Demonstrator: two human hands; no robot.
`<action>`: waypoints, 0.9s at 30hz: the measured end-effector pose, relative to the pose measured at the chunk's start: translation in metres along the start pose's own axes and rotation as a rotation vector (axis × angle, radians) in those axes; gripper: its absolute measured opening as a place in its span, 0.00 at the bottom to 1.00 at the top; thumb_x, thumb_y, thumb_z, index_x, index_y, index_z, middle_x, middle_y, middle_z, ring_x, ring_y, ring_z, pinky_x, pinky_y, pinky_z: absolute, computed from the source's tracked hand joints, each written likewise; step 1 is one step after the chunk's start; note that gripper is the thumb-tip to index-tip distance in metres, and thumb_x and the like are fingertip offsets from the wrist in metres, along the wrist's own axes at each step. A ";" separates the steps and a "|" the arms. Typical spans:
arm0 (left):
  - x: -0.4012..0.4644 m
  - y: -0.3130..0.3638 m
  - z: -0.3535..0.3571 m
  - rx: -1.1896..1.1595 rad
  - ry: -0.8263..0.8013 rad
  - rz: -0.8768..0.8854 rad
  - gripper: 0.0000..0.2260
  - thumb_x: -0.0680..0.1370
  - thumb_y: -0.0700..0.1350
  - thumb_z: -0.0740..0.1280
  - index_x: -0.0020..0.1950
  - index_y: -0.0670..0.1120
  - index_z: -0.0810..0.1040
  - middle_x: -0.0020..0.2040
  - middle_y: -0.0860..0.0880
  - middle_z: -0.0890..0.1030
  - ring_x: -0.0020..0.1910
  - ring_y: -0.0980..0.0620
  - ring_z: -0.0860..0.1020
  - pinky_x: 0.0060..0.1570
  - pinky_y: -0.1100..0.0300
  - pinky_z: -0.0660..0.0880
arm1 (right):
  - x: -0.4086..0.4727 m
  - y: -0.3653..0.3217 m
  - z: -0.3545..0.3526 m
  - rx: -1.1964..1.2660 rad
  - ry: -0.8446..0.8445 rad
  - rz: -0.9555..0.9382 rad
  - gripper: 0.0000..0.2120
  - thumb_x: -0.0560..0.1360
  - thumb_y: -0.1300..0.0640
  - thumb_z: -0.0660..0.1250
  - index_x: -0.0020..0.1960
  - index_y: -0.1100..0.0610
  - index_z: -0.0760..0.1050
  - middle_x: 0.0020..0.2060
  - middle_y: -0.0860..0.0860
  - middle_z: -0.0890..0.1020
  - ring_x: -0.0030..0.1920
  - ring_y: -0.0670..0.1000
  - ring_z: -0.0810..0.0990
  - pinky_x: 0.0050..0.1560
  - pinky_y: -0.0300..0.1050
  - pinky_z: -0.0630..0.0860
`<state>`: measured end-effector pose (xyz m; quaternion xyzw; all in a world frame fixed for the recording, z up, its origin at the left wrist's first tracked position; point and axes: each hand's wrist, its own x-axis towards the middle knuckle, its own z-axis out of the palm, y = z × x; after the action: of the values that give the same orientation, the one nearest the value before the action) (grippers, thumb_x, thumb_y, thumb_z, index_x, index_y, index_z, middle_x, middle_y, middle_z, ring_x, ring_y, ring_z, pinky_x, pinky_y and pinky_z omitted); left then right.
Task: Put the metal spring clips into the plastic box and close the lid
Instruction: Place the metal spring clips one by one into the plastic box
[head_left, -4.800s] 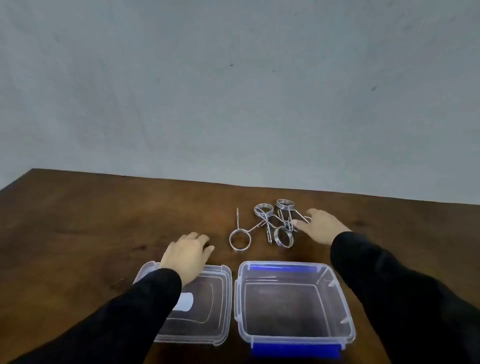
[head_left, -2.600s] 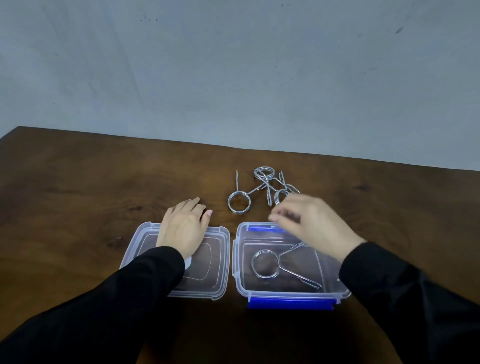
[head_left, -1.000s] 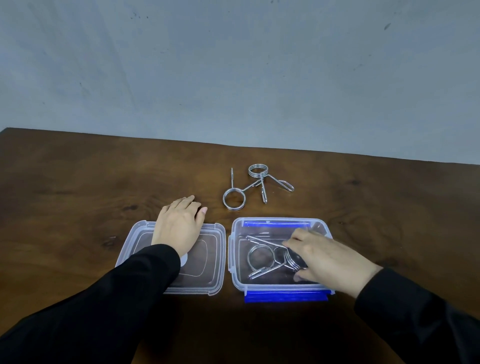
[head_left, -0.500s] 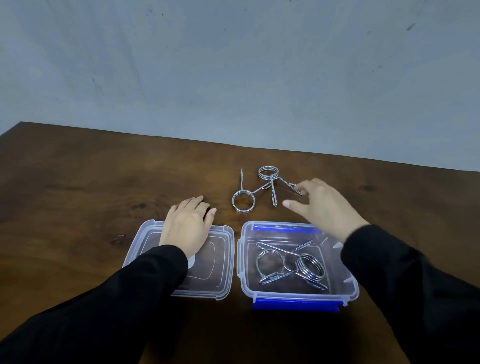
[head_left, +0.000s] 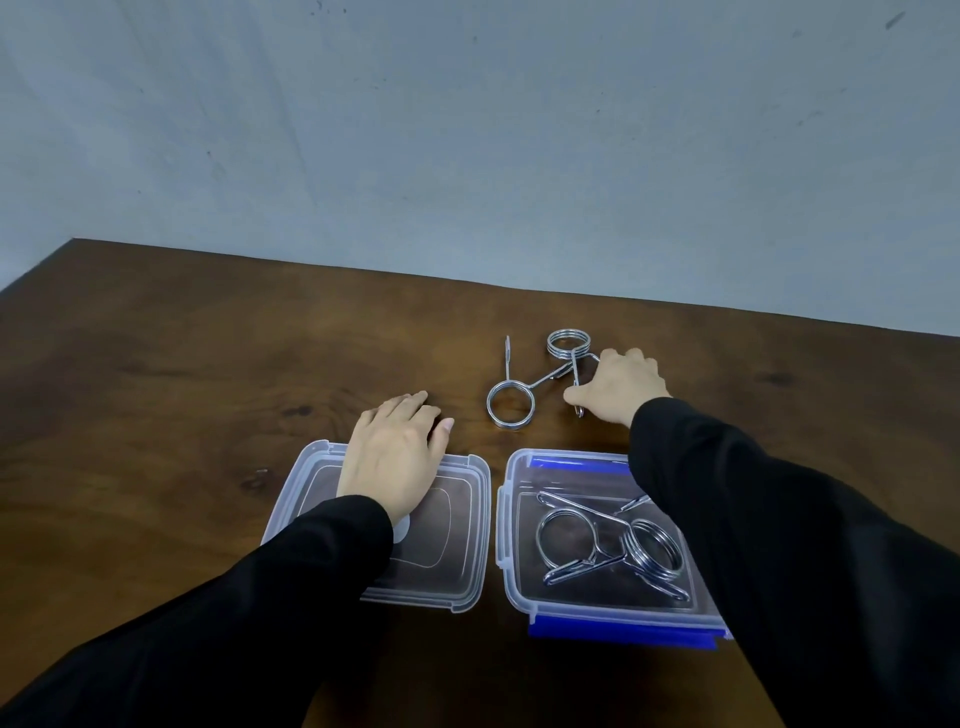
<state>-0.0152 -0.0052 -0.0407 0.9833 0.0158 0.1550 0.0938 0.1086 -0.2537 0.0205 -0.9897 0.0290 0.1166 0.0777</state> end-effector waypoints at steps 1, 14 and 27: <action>0.000 0.000 0.000 -0.002 -0.003 0.000 0.18 0.81 0.53 0.56 0.54 0.47 0.84 0.63 0.45 0.81 0.63 0.45 0.77 0.60 0.48 0.71 | 0.002 0.002 0.001 0.029 -0.010 0.014 0.35 0.70 0.40 0.69 0.68 0.60 0.70 0.64 0.61 0.74 0.64 0.63 0.73 0.60 0.56 0.73; 0.001 -0.001 0.000 0.001 -0.014 0.003 0.19 0.81 0.54 0.55 0.54 0.48 0.83 0.63 0.46 0.82 0.63 0.45 0.77 0.60 0.48 0.71 | -0.097 0.052 -0.068 0.590 -0.038 -0.519 0.23 0.68 0.51 0.74 0.61 0.43 0.73 0.48 0.49 0.77 0.47 0.49 0.77 0.52 0.45 0.75; 0.001 -0.002 0.004 0.008 -0.003 0.016 0.17 0.81 0.52 0.57 0.54 0.46 0.83 0.62 0.45 0.82 0.62 0.44 0.77 0.58 0.46 0.72 | -0.148 0.072 -0.017 -0.022 -0.291 -0.701 0.31 0.72 0.44 0.69 0.74 0.46 0.68 0.61 0.39 0.70 0.64 0.42 0.66 0.68 0.45 0.66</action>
<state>-0.0132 -0.0036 -0.0440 0.9840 0.0082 0.1544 0.0887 -0.0368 -0.3218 0.0608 -0.9134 -0.3240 0.2228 0.1056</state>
